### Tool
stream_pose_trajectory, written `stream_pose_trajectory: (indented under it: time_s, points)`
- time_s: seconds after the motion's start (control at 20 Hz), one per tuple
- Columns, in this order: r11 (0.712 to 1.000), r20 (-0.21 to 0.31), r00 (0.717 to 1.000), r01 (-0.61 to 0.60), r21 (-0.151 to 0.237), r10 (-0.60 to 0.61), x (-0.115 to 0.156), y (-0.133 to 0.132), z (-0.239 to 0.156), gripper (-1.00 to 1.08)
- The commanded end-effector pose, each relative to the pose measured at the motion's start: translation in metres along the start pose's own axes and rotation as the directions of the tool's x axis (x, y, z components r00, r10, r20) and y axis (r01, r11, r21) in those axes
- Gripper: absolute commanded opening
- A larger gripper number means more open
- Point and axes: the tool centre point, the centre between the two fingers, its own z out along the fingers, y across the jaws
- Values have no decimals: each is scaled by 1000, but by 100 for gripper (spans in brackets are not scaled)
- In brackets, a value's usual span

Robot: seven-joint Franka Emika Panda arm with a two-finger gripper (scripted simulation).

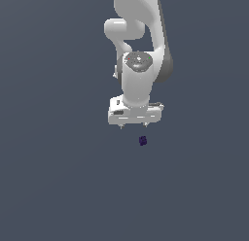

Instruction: Pick up the object and move it to a goal position.

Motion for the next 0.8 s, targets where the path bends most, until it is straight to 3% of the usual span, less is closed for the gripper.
stream_pose_trajectory:
  time_s: [0.0, 0.45, 0.75]
  points:
    - [1000, 0, 1000, 0, 0, 0, 0, 0, 0, 100]
    - [999, 2, 999, -39, -5, 39, 4, 24, 2, 100]
    - [999, 2, 999, -33, -6, 33, 5, 22, 5, 100]
